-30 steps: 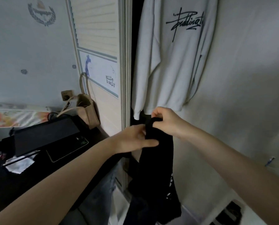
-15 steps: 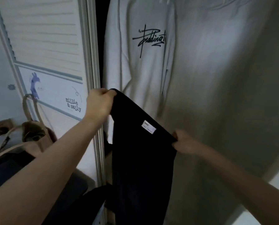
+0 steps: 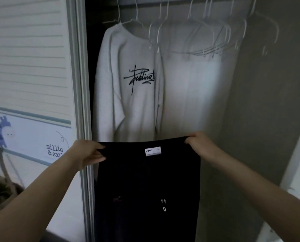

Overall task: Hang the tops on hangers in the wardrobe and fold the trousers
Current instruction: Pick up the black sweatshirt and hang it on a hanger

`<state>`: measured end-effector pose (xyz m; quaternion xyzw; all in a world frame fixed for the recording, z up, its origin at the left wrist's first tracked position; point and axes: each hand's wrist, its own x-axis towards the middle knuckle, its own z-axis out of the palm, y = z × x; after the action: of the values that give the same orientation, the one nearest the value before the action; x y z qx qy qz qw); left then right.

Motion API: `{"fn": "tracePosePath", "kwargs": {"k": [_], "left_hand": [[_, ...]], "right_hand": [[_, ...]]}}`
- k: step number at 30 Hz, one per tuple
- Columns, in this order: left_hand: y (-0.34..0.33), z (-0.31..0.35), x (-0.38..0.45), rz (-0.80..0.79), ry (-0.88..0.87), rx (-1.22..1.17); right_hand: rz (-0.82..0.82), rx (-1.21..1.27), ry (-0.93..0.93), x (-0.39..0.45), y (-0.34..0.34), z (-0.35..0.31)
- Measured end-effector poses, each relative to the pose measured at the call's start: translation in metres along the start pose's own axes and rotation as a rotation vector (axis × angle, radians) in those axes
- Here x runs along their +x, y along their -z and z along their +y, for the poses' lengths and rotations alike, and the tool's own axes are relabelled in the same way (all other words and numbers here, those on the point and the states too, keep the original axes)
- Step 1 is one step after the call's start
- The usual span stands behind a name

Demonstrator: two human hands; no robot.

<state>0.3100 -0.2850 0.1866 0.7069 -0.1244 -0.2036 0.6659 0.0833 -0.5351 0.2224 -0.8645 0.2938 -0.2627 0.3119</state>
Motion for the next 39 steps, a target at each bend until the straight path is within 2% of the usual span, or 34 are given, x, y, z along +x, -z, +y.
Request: {"fn": "tracePosePath", "kwargs": {"k": [2,4,6,9,10,12,15,18,20,23,25,28,32,35,39], "left_hand": [[-0.003,0.011,-0.004,-0.184,0.144,-0.316],[-0.004,0.02,-0.003,-0.285,0.193,-0.406],[-0.006,0.03,-0.002,-0.352,0.182,-0.433],[-0.013,0.046,0.005,-0.356,0.12,-0.484],[-0.016,0.05,0.009,-0.344,0.085,-0.501],[-0.023,0.062,0.018,-0.339,0.008,-0.507],[-0.033,0.085,0.027,-0.367,-0.081,-0.447],[-0.042,0.108,0.041,-0.342,-0.142,-0.407],[-0.047,0.124,0.05,-0.3,-0.175,-0.395],[-0.055,0.148,0.066,-0.243,-0.221,-0.372],[-0.059,0.163,0.076,-0.207,-0.258,-0.36],[-0.061,0.18,0.092,-0.162,-0.312,-0.378],[-0.058,0.193,0.106,-0.132,-0.352,-0.376],[-0.057,0.201,0.114,-0.105,-0.372,-0.382],[-0.054,0.203,0.123,-0.088,-0.367,-0.385]], "right_hand": [[0.007,-0.138,0.0,0.005,0.002,0.008],[-0.038,-0.19,-0.04,0.012,0.002,0.013],[-0.225,-0.241,-0.102,0.017,-0.001,0.014],[-0.695,-0.308,-0.118,0.027,-0.01,0.0],[-0.776,-0.293,-0.099,0.031,-0.013,-0.009],[-0.791,-0.25,-0.035,0.047,-0.013,-0.035],[-0.634,-0.103,0.137,0.085,0.0,-0.082],[-0.317,0.104,0.373,0.119,0.028,-0.144],[-0.118,0.137,0.531,0.136,0.048,-0.187],[0.27,-0.223,0.838,0.164,0.068,-0.247],[0.439,-0.457,0.938,0.185,0.073,-0.282],[0.521,-0.68,0.908,0.218,0.077,-0.314],[0.581,-0.87,0.709,0.26,0.085,-0.328],[0.518,-0.848,0.555,0.288,0.085,-0.322],[0.47,-0.624,0.55,0.311,0.089,-0.306]]}}
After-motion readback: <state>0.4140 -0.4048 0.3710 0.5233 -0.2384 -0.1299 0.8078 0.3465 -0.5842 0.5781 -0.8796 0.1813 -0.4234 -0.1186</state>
